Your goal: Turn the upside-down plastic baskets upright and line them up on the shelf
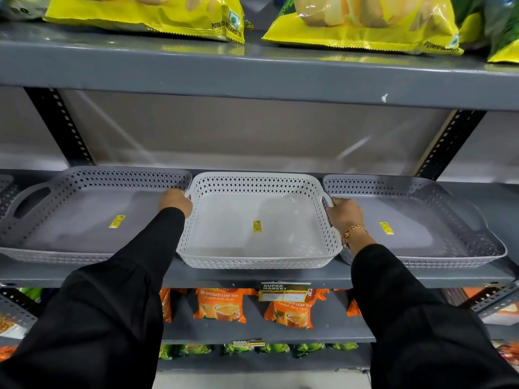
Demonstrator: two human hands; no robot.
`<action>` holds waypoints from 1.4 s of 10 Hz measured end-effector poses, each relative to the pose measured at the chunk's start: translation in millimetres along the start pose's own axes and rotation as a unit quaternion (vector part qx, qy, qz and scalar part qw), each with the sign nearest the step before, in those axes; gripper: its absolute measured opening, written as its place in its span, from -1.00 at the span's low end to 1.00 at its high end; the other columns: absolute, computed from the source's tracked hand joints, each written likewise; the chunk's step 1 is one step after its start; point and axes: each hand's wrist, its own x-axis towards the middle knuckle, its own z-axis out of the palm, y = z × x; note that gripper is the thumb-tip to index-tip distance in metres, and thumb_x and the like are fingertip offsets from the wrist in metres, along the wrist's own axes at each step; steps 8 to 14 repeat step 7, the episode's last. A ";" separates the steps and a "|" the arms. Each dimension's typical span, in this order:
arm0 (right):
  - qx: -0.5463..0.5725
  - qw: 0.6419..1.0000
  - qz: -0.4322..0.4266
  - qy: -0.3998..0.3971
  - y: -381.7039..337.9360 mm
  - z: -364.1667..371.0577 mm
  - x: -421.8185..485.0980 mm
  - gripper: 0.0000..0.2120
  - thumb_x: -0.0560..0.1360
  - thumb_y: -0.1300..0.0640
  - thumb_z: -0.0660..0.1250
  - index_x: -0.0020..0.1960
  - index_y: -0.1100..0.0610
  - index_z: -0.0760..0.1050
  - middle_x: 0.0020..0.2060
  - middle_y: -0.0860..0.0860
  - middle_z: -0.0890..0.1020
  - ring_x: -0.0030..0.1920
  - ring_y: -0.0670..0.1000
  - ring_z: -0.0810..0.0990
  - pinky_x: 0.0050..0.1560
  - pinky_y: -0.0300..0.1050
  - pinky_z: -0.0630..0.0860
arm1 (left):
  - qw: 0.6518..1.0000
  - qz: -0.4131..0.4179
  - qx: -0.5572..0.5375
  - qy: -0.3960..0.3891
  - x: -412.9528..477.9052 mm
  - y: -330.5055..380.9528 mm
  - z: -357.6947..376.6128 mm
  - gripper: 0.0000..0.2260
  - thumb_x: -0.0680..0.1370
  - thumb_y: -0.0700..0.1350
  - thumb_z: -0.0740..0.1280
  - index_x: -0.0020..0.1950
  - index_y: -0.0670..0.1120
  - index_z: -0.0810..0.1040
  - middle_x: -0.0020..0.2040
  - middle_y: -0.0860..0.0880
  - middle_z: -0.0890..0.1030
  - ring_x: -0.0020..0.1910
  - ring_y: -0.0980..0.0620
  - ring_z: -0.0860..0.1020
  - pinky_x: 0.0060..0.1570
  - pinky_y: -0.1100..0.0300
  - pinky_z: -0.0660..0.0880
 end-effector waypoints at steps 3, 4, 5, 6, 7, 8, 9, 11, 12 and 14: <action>-0.001 1.000 0.001 -0.002 -5.7 -3.9 -7.1 -0.79 0.53 0.23 0.16 -0.13 0.14 0.57 -0.23 0.12 0.58 -0.15 0.12 0.52 -0.14 -0.18 0.39 | 1.000 -0.013 0.015 -0.002 0.8 -0.7 0.4 -0.67 0.62 -0.17 0.17 0.30 -0.34 0.44 0.25 -0.32 0.54 0.25 -0.27 0.51 0.18 0.00 0.45; -0.014 1.000 -0.001 -0.003 -6.2 -4.3 -9.5 -0.78 0.50 0.28 0.13 -0.08 0.17 0.56 -0.17 0.16 0.59 -0.09 0.17 0.54 -0.11 -0.15 0.41 | 1.000 -0.018 0.013 0.002 3.0 -2.9 2.5 -0.69 0.61 -0.19 0.18 0.28 -0.34 0.44 0.22 -0.32 0.56 0.20 -0.28 0.53 0.14 -0.01 0.47; -0.041 0.999 -0.009 -0.010 -13.4 -7.7 -21.1 -0.73 0.51 0.30 0.11 0.13 0.23 0.50 0.02 0.23 0.62 0.02 0.22 0.56 -0.02 -0.06 0.46 | 1.000 -0.013 0.010 0.011 -1.9 -2.1 1.3 -0.66 0.61 -0.19 0.18 0.34 -0.30 0.41 0.28 -0.30 0.52 0.27 -0.26 0.49 0.21 -0.01 0.44; -0.071 0.997 -0.019 -0.014 -15.2 -6.9 -32.7 -0.53 0.53 0.28 0.11 0.44 0.24 0.22 0.26 0.25 0.50 0.27 0.27 0.46 0.22 0.05 0.42 | 0.999 0.007 0.017 0.034 -8.0 -1.9 0.3 -0.58 0.60 -0.15 0.18 0.45 -0.21 0.30 0.43 -0.24 0.38 0.43 -0.22 0.34 0.33 -0.05 0.34; -0.144 0.985 -0.092 0.004 -17.9 -7.4 -49.1 -0.39 0.59 0.13 0.11 0.55 0.16 -0.07 0.52 0.13 0.17 0.51 0.24 0.11 0.47 0.16 0.17 | 0.993 0.048 0.066 0.086 -24.9 -0.9 -0.8 -0.55 0.60 -0.07 0.17 0.49 -0.07 0.24 0.54 -0.12 0.18 0.55 -0.20 0.06 0.41 -0.28 0.07; -0.144 0.985 -0.092 0.004 -17.9 -7.4 -49.1 -0.39 0.59 0.13 0.11 0.55 0.16 -0.07 0.52 0.13 0.17 0.51 0.24 0.11 0.47 0.16 0.17 | 0.993 0.048 0.066 0.086 -24.9 -0.9 -0.8 -0.55 0.60 -0.07 0.17 0.49 -0.07 0.24 0.54 -0.12 0.18 0.55 -0.20 0.06 0.41 -0.28 0.07; -0.144 0.985 -0.092 0.004 -17.9 -7.4 -49.1 -0.39 0.59 0.13 0.11 0.55 0.16 -0.07 0.52 0.13 0.17 0.51 0.24 0.11 0.47 0.16 0.17 | 0.993 0.048 0.066 0.086 -24.9 -0.9 -0.8 -0.55 0.60 -0.07 0.17 0.49 -0.07 0.24 0.54 -0.12 0.18 0.55 -0.20 0.06 0.41 -0.28 0.07; -0.144 0.985 -0.092 0.004 -17.9 -7.4 -49.1 -0.39 0.59 0.13 0.11 0.55 0.16 -0.07 0.52 0.13 0.17 0.51 0.24 0.11 0.47 0.16 0.17 | 0.993 0.048 0.066 0.086 -24.9 -0.9 -0.8 -0.55 0.60 -0.07 0.17 0.49 -0.07 0.24 0.54 -0.12 0.18 0.55 -0.20 0.06 0.41 -0.28 0.07; -0.144 0.985 -0.092 0.004 -17.9 -7.4 -49.1 -0.39 0.59 0.13 0.11 0.55 0.16 -0.07 0.52 0.13 0.17 0.51 0.24 0.11 0.47 0.16 0.17 | 0.993 0.048 0.066 0.086 -24.9 -0.9 -0.8 -0.55 0.60 -0.07 0.17 0.49 -0.07 0.24 0.54 -0.12 0.18 0.55 -0.20 0.06 0.41 -0.28 0.07; -0.144 0.985 -0.092 0.004 -17.9 -7.4 -49.1 -0.39 0.59 0.13 0.11 0.55 0.16 -0.07 0.52 0.13 0.17 0.51 0.24 0.11 0.47 0.16 0.17 | 0.993 0.048 0.066 0.086 -24.9 -0.9 -0.8 -0.55 0.60 -0.07 0.17 0.49 -0.07 0.24 0.54 -0.12 0.18 0.55 -0.20 0.06 0.41 -0.28 0.07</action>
